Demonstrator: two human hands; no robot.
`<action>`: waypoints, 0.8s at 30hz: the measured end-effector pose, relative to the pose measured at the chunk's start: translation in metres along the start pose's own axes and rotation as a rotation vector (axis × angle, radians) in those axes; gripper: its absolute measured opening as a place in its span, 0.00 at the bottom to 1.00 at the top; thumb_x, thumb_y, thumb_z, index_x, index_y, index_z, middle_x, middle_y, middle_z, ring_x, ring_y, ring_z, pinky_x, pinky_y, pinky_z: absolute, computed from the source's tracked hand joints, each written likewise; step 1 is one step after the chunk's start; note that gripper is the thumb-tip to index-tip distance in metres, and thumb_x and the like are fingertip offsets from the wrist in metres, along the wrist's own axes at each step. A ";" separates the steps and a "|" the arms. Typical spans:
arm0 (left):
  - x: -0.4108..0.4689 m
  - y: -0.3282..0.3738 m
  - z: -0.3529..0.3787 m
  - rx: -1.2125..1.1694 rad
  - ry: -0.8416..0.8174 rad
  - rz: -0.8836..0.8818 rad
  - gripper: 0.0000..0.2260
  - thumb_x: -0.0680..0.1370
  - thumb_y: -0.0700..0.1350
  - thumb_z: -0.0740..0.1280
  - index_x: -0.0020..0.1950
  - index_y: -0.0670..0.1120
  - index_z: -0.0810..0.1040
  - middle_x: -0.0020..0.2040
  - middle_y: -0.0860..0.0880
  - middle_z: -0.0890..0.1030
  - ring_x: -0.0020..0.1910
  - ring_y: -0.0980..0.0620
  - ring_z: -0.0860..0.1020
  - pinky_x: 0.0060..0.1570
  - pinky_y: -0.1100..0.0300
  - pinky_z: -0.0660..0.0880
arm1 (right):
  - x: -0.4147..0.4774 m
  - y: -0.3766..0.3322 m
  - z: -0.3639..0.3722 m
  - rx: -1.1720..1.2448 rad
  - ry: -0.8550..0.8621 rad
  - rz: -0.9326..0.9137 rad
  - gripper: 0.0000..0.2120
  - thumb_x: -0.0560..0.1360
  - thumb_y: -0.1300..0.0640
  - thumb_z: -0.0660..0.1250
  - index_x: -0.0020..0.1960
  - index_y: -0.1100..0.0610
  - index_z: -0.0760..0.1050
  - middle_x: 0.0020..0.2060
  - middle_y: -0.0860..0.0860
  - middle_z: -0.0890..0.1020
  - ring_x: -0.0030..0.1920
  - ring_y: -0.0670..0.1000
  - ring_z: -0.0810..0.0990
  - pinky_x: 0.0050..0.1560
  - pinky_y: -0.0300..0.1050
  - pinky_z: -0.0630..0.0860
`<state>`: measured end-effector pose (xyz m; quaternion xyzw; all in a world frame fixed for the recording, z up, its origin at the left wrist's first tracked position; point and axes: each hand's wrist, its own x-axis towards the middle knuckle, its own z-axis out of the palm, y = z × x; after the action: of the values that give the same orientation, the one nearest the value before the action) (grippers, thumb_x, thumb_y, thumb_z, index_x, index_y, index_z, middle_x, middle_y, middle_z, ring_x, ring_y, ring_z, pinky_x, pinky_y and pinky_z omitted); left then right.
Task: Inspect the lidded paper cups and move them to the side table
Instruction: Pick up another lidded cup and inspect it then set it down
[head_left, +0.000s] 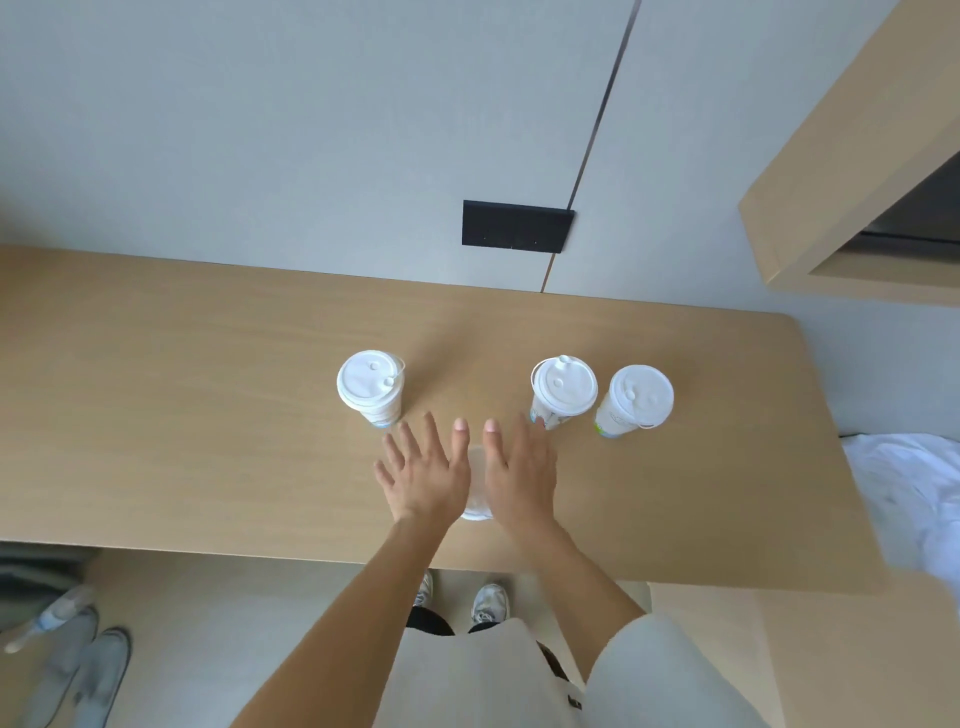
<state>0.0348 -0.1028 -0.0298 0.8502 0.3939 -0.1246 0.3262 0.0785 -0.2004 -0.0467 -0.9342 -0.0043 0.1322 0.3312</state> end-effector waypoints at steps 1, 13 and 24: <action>-0.004 0.001 0.003 -0.022 -0.032 -0.057 0.34 0.81 0.67 0.42 0.85 0.54 0.47 0.86 0.44 0.48 0.84 0.40 0.44 0.80 0.37 0.44 | 0.005 -0.003 -0.001 -0.065 -0.018 -0.070 0.45 0.74 0.29 0.40 0.79 0.55 0.67 0.77 0.60 0.70 0.78 0.62 0.65 0.78 0.55 0.59; -0.001 0.007 0.014 -0.044 -0.035 -0.138 0.27 0.84 0.61 0.40 0.84 0.60 0.44 0.86 0.44 0.43 0.84 0.42 0.39 0.77 0.33 0.35 | 0.024 0.015 0.034 -0.168 -0.010 -0.126 0.41 0.80 0.34 0.38 0.79 0.57 0.69 0.72 0.61 0.76 0.77 0.60 0.69 0.78 0.53 0.60; 0.034 0.011 -0.011 0.290 -0.203 0.356 0.25 0.85 0.60 0.44 0.84 0.61 0.49 0.85 0.49 0.54 0.84 0.46 0.46 0.80 0.40 0.45 | -0.017 -0.012 0.032 0.315 0.217 0.481 0.34 0.80 0.35 0.40 0.70 0.53 0.71 0.61 0.56 0.82 0.61 0.62 0.80 0.62 0.58 0.75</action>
<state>0.0649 -0.0806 -0.0324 0.9272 0.1812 -0.2053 0.2555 0.0546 -0.1724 -0.0590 -0.8542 0.2732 0.1052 0.4297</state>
